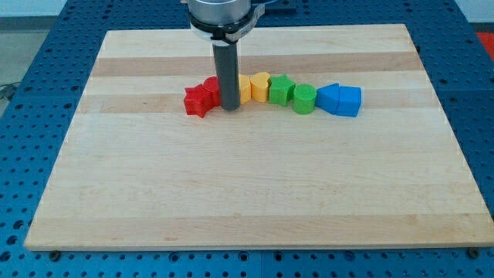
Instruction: Slightly push the yellow blocks upwards
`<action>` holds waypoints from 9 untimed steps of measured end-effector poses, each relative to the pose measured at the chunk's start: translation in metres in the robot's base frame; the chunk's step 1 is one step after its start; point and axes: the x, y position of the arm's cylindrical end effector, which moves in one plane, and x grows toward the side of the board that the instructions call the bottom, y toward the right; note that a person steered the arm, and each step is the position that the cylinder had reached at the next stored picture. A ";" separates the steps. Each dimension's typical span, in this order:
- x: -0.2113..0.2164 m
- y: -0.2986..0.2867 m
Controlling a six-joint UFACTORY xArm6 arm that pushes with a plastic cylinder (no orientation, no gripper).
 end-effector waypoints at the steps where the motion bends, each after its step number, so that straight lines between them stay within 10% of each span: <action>1: 0.008 0.000; 9: 0.014 0.051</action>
